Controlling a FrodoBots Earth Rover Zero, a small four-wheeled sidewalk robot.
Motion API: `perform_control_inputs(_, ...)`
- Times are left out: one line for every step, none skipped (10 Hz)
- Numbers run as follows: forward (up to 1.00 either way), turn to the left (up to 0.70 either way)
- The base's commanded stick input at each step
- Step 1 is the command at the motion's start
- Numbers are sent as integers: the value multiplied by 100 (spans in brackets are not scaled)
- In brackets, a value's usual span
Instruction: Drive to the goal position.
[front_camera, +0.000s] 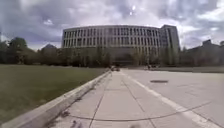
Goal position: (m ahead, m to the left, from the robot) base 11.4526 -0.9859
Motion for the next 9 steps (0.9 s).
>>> perform_control_inputs(70, 0)
perform_control_inputs(70, 0)
perform_control_inputs(70, 0)
perform_control_inputs(70, 0)
perform_control_inputs(70, 0)
perform_control_inputs(70, -18)
perform_control_inputs(70, -34)
perform_control_inputs(70, -34)
perform_control_inputs(70, 0)
